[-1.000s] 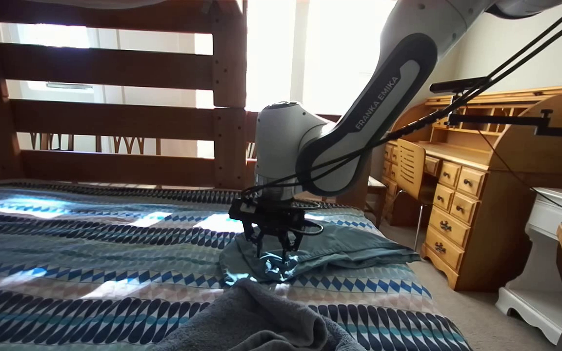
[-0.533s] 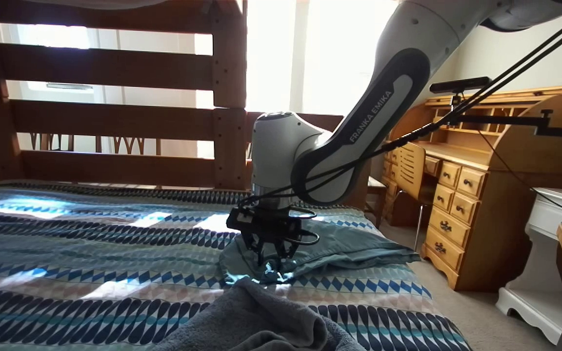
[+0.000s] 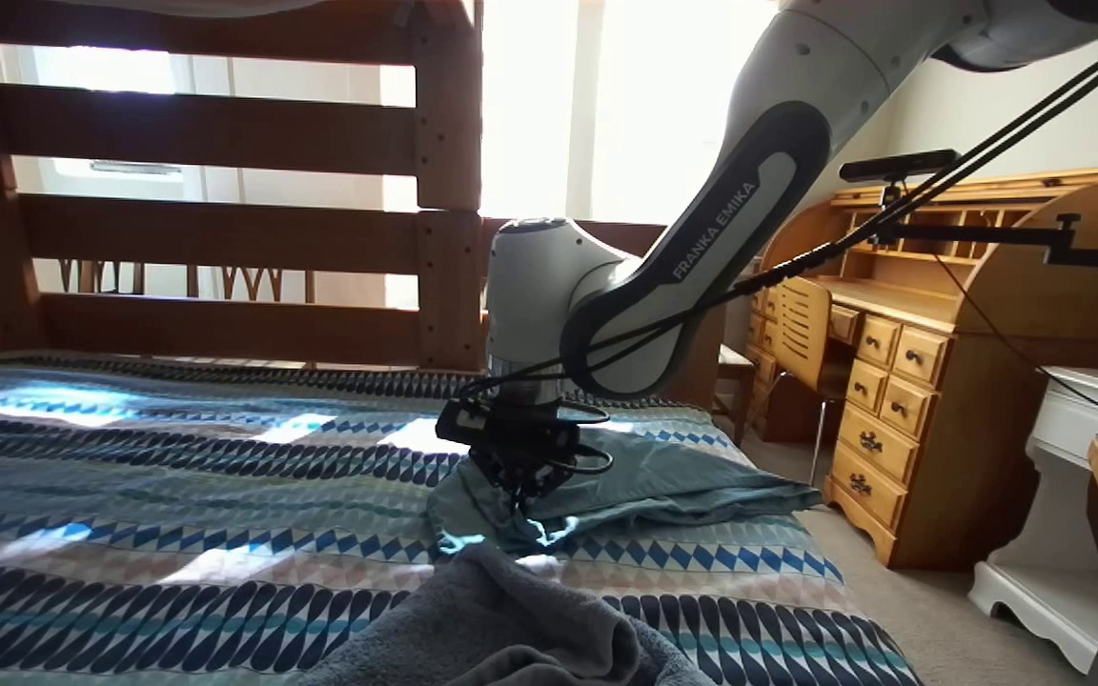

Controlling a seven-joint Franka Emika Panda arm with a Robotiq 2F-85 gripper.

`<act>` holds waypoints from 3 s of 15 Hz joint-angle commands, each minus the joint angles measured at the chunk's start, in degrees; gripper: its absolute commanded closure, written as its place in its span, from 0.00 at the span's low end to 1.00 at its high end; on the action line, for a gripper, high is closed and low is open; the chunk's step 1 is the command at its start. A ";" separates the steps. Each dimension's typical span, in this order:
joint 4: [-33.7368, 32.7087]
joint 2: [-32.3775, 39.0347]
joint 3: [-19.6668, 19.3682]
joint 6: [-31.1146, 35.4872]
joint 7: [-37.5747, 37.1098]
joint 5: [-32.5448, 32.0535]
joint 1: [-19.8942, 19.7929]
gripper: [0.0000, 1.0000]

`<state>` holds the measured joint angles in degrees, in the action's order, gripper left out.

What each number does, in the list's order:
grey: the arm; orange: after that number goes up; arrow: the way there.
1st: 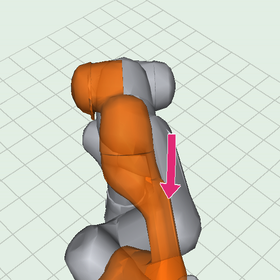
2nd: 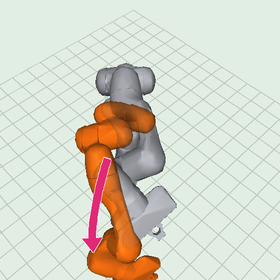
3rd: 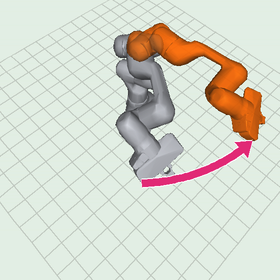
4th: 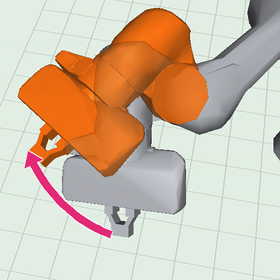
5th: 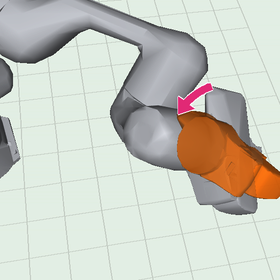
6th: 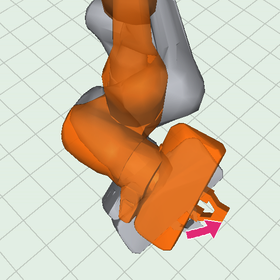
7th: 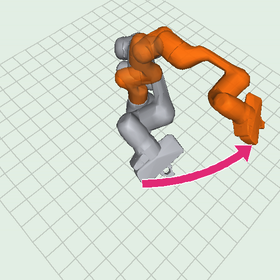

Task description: Unfold the cloth

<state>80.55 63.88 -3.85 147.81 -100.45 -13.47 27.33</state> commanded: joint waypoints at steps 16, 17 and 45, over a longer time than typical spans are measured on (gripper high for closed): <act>-0.37 -7.25 -5.85 1.89 -0.08 6.13 -8.90 0.96; -0.33 -7.26 -5.84 1.89 -0.19 6.11 -8.76 0.96; -40.45 17.17 -18.56 -23.25 -21.66 2.98 -15.54 0.99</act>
<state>46.94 77.18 -22.45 129.10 -116.17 -8.65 13.15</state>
